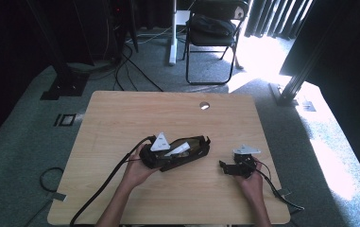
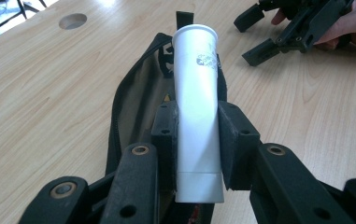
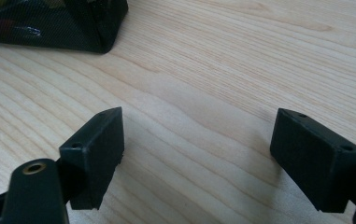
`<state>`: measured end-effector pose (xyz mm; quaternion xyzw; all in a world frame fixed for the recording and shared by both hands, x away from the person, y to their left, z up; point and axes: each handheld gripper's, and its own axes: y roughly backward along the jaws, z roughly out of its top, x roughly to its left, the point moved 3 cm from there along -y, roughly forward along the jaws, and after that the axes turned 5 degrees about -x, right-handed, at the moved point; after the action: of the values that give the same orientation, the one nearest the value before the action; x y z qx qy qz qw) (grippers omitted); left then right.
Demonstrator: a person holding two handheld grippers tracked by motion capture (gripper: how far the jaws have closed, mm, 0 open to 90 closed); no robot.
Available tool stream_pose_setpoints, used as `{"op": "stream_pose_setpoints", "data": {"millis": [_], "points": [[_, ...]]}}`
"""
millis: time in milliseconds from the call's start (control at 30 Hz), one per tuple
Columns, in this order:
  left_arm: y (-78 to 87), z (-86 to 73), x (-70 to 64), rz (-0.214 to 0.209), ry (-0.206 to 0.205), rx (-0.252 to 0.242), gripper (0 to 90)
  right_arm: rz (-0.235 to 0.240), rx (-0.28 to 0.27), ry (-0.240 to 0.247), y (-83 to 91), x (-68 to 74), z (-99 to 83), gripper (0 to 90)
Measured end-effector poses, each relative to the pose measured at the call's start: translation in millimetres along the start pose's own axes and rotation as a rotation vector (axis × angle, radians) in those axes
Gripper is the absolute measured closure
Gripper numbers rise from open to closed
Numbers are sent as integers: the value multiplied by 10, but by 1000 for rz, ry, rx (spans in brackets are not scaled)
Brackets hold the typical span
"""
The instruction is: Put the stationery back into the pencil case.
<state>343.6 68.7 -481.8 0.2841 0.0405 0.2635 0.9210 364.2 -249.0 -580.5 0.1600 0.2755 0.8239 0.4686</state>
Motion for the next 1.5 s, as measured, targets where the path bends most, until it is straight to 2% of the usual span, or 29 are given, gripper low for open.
{"op": "stream_pose_setpoints", "data": {"millis": [600, 800, 1100, 1167, 1333, 1500], "points": [[-92, -46, 92, 17, 13, 14, 710, 0, 0, 1, 0, -1, 0, 175], [-170, -89, 132, 26, 21, 36, 709, 0, 0, 1, 0, -1, 0, 175], [-290, -163, 153, 24, 30, 73, 706, 0, 0, 1, 0, -1, 0, 175], [-299, -166, 159, 16, 34, 69, 704, 0, 0, 1, 0, -1, 0, 175], [-267, -141, 164, 25, 50, 51, 570, 0, 1, 2, 0, -1, 0, 174], [-173, -91, 158, 58, 46, 31, 468, 1, 0, 1, 0, 0, 0, 175]]}}
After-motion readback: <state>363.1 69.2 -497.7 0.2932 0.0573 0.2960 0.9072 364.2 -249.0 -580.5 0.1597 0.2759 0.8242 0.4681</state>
